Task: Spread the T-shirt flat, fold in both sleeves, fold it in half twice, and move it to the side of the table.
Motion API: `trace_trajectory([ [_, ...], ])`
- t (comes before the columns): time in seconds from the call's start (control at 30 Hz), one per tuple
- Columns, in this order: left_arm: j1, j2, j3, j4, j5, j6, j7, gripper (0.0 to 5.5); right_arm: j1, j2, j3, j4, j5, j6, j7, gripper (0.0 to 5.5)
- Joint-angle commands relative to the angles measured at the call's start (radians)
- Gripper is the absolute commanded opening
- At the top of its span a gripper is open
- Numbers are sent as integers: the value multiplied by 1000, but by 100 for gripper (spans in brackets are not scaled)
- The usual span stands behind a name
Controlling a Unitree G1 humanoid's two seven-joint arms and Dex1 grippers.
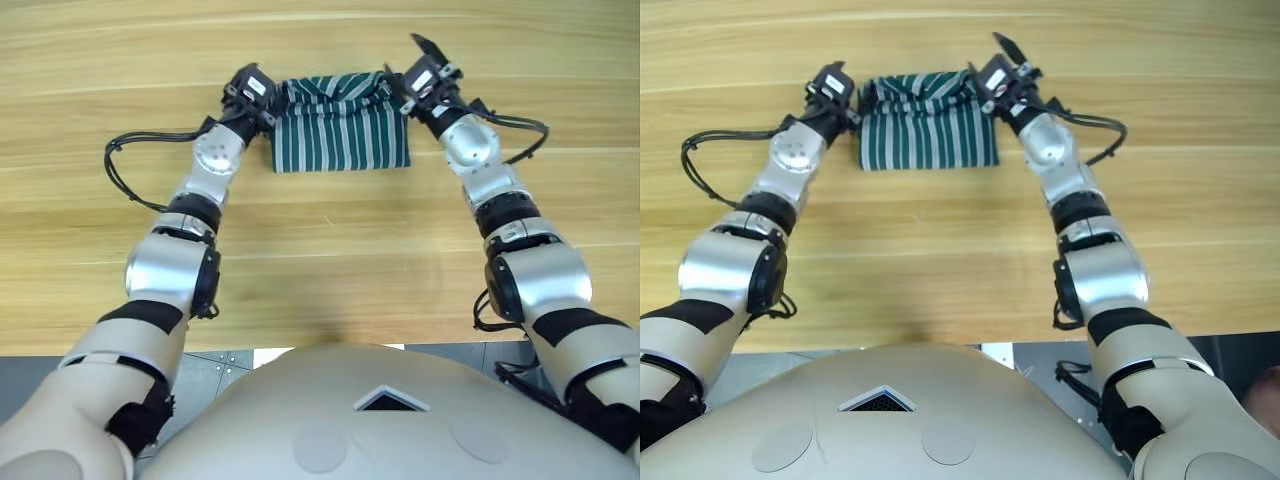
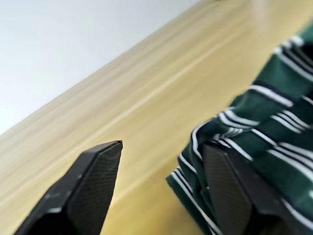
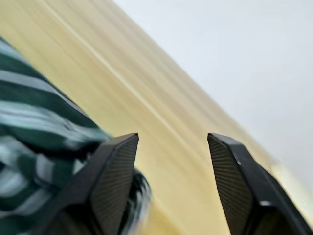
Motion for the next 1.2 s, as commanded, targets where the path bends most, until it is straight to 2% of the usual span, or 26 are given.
trace_trajectory([
  [0.03,-39,-23,96,10,-100,-32,-93,296,86,-42,78,-167,-23,-116,114,261],
  [0.1,-47,-40,139,-2,-152,-64,-159,296,104,-64,95,-198,-16,-136,167,261],
  [0.23,-36,-82,216,-60,-285,-125,-398,296,92,-85,105,-190,-19,-115,221,261],
  [0.37,9,-119,267,-142,-406,-131,-597,296,-42,-68,119,-46,-63,-47,212,261],
  [0.5,126,-142,287,-291,-475,-135,-661,296,-197,-49,137,153,-117,56,169,261],
  [0.7,313,-135,326,-623,-585,-35,-619,296,-264,-37,118,299,-125,155,101,261],
  [0.83,418,-124,393,-784,-682,72,-554,296,-248,-50,61,304,-67,128,113,261],
  [1.03,587,-135,515,-880,-800,146,-474,296,-196,-53,55,347,-82,243,56,261],
  [1.13,603,-151,528,-871,-810,147,-467,296,-181,-57,61,349,-93,256,17,261],
  [1.2,612,-166,522,-871,-807,139,-472,296,-179,-68,18,333,-55,211,-24,261],
])
